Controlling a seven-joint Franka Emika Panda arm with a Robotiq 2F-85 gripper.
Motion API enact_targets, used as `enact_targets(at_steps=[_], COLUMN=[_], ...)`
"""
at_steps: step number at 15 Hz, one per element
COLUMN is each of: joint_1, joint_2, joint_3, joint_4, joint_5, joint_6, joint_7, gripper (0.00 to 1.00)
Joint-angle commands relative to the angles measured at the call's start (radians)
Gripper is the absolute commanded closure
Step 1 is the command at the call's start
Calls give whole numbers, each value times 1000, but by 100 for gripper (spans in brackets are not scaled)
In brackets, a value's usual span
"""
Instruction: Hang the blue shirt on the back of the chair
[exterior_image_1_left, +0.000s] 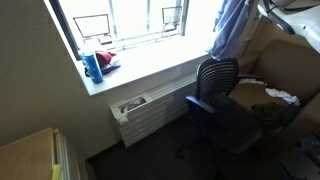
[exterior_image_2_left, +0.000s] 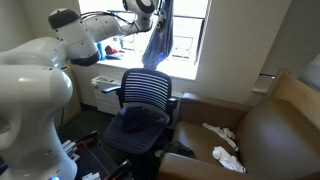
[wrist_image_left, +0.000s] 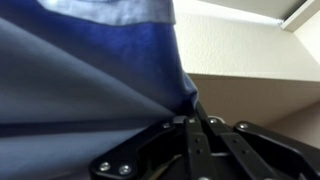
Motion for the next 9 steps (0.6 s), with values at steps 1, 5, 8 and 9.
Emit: enact_targets(at_steps=[1,5,8,9], joint_1=[58,17,8,-7], joint_2=[-1,4,1,3], joint_3=[14,15,6,-19], joint_4=[-138,-87,-77,-67], joint_5=[-261,-238,-233,-217], joint_6=[-20,-3,9,-2], joint_7=[276,252,258,284], gripper=[100,99,100,100])
